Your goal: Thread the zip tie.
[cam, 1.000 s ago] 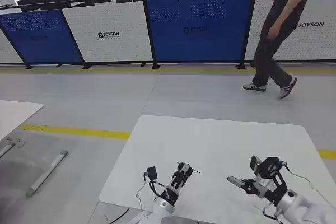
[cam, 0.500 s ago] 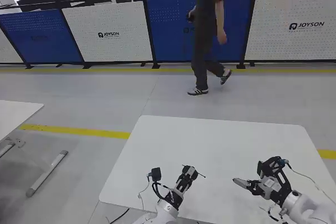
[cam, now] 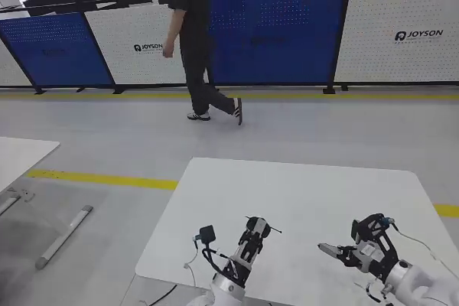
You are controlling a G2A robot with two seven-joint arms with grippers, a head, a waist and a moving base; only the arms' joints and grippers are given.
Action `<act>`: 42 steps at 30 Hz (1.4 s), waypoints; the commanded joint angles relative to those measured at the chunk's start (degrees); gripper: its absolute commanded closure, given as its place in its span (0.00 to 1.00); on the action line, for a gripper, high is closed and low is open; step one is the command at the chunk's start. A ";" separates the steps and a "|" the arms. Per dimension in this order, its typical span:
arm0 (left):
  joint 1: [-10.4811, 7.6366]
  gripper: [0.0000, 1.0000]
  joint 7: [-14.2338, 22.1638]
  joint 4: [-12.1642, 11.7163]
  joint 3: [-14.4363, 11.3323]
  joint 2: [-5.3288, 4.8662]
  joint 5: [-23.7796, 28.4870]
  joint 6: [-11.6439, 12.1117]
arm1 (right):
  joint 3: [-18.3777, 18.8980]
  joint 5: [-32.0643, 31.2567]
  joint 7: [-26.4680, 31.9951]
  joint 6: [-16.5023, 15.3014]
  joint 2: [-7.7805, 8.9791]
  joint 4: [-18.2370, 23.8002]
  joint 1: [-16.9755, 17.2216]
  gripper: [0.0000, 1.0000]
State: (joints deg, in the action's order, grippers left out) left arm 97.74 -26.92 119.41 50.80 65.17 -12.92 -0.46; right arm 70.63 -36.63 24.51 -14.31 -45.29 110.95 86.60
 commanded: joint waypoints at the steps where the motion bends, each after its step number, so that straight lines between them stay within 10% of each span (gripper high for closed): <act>1: 1.03 1.00 0.30 2.73 -0.20 -0.08 -1.90 -0.70 | 0.00 0.00 0.00 0.00 0.00 0.00 0.00 0.00; 4: 2.73 1.00 0.68 6.51 -0.41 -0.14 -3.10 -1.05 | 0.00 0.00 0.00 0.00 0.00 0.00 0.00 0.00; 15: 2.85 1.00 1.11 6.16 0.06 -0.04 -1.97 -1.53 | 0.00 0.00 0.00 0.00 0.00 0.00 0.00 0.00; 23: -0.58 1.00 6.22 1.23 9.67 -0.12 8.25 -0.99 | 0.00 0.00 0.00 0.00 0.00 0.00 0.00 0.00; 33: 7.17 1.00 25.40 1.52 21.69 -2.61 8.17 4.38 | 0.00 0.00 0.00 0.00 0.00 0.00 0.00 0.00; 35: 8.75 1.00 26.69 2.66 22.93 -2.69 12.82 7.54 | 0.00 0.00 0.00 0.00 0.00 0.00 0.00 0.00; 42: 8.75 1.00 26.69 2.66 22.93 -2.69 12.82 7.54 | 0.00 0.00 0.00 0.00 0.00 0.00 0.00 0.00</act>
State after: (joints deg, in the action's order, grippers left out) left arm 106.49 -0.24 122.07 73.72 62.48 -0.15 7.05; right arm 70.63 -36.63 24.51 -14.31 -45.29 110.95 86.60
